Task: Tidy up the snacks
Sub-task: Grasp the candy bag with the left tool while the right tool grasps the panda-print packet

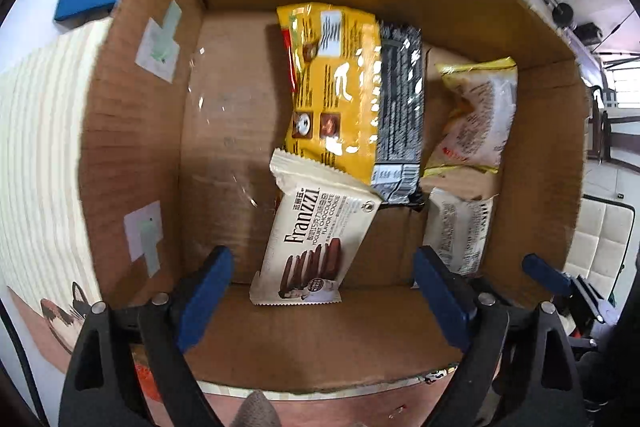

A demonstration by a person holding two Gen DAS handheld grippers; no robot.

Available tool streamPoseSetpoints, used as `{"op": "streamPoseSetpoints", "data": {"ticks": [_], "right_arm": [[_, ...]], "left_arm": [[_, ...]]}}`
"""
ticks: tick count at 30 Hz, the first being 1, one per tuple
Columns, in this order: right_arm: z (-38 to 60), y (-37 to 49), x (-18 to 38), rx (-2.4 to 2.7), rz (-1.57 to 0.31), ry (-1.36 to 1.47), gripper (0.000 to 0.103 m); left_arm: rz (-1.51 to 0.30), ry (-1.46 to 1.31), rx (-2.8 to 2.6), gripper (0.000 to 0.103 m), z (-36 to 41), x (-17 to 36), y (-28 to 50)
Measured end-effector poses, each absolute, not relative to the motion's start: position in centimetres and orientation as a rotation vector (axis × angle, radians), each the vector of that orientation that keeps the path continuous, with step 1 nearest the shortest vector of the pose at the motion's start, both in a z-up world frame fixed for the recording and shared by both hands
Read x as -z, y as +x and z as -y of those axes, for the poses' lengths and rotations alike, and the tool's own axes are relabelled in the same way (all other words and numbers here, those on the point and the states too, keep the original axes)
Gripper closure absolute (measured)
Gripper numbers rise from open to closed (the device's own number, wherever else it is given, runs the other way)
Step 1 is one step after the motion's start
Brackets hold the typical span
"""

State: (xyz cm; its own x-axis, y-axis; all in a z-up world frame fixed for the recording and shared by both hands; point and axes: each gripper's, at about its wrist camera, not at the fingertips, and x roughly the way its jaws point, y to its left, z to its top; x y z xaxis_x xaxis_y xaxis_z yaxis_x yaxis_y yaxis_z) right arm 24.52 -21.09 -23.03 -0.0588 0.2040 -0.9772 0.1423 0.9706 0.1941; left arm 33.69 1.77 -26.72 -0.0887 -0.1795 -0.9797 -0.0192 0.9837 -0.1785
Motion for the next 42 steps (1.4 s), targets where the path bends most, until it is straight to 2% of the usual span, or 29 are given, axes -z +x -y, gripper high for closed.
{"op": "streamPoseSetpoints", "data": {"ticks": [10, 16, 25, 30, 42], "right_arm": [[19.9, 20.6, 17.0, -0.142, -1.439, 0.241, 0.008], [19.8, 15.3, 16.2, -0.140, -1.444, 0.301, 0.008], [23.6, 9.2, 23.1, 0.043, -1.603, 0.518, 0.008], [26.6, 6.6, 27.2, 0.138, -1.649, 0.724, 0.008], [29.3, 4.4, 31.3, 0.231, -1.696, 0.849, 0.008]], "left_arm": [[-1.411, -0.095, 0.176, 0.011, -3.2, 18.9, 28.9], [-1.374, -0.098, 0.053, 0.011, -6.2, 17.6, 25.7], [-1.518, -0.157, 0.003, 0.011, -7.1, 24.0, 21.0], [-1.585, -0.125, -0.002, 0.011, -5.5, 27.9, 21.8], [-1.673, 0.019, -0.021, 0.011, -2.3, 34.0, 24.3]]}}
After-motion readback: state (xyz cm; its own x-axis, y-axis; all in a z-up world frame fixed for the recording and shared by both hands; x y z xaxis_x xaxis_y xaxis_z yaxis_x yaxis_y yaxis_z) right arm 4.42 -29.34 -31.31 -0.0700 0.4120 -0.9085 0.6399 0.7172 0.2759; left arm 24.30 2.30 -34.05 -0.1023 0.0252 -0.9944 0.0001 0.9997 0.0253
